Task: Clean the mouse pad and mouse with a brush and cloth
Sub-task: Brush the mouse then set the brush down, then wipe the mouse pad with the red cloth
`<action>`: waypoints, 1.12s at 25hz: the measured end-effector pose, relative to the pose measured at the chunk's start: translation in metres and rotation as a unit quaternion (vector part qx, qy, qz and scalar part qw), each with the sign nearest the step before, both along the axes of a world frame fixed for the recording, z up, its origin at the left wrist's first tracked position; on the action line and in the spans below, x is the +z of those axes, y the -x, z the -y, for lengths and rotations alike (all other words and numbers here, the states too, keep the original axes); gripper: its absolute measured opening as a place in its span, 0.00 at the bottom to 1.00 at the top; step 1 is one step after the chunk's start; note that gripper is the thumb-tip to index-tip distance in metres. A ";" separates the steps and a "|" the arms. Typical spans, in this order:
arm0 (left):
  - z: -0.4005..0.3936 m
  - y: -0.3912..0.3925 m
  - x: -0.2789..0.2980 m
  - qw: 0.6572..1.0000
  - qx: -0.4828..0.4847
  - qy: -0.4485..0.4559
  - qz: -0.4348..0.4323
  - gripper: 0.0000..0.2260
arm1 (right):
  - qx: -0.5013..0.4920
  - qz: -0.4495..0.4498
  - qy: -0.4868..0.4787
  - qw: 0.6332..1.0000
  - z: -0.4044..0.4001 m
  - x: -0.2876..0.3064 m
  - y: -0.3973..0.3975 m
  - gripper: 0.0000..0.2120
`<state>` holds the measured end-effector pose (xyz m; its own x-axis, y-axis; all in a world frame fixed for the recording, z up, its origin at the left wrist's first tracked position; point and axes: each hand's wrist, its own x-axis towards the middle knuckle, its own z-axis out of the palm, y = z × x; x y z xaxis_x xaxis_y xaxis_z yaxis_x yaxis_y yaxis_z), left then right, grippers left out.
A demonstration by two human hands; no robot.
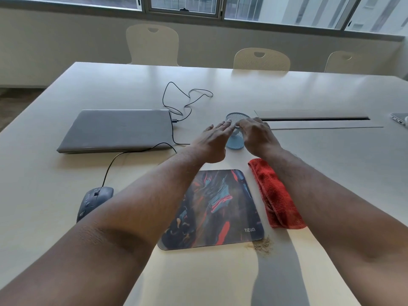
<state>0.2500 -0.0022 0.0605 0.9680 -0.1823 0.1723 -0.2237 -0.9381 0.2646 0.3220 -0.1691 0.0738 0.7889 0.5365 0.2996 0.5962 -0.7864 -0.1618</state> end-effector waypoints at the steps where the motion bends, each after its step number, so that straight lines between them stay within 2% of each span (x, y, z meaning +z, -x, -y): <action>1: 0.000 0.000 -0.001 1.000 0.001 0.002 0.001 0.36 | 0.001 -0.008 0.001 1.000 0.001 0.000 0.000 0.15; 4: 0.001 0.002 -0.005 1.000 0.002 -0.002 0.003 0.36 | -0.004 -0.034 -0.019 0.999 0.005 0.003 0.004 0.23; 6: 0.002 0.005 -0.009 1.000 0.006 -0.005 0.001 0.36 | -0.018 -0.030 -0.055 0.998 0.012 0.004 0.006 0.24; 10: 0.004 0.013 -0.018 1.000 0.012 -0.003 0.004 0.38 | -0.081 -0.031 -0.105 0.991 0.040 0.004 0.010 0.21; 15: 0.007 0.024 -0.028 1.000 0.009 0.005 -0.005 0.38 | -0.182 -0.096 -0.108 0.973 0.069 -0.010 0.033 0.17; 17: 0.007 0.030 -0.032 1.000 0.007 0.010 -0.009 0.37 | -0.214 -0.132 -0.097 0.963 0.072 -0.019 0.050 0.21; 20: 0.003 0.042 -0.039 1.000 0.005 0.023 -0.003 0.36 | -0.262 -0.170 -0.068 0.947 0.075 -0.035 0.078 0.32; 23: -0.005 0.055 -0.045 0.999 0.012 0.040 0.016 0.34 | -0.275 -0.188 -0.032 0.942 0.076 -0.052 0.101 0.40; 25: -0.011 0.064 -0.047 0.997 0.028 0.062 0.023 0.32 | -0.274 -0.169 -0.016 0.947 0.077 -0.059 0.108 0.37; 28: -0.022 0.083 -0.050 0.992 0.060 0.109 0.036 0.29 | -0.280 -0.139 -0.028 0.949 0.076 -0.058 0.110 0.28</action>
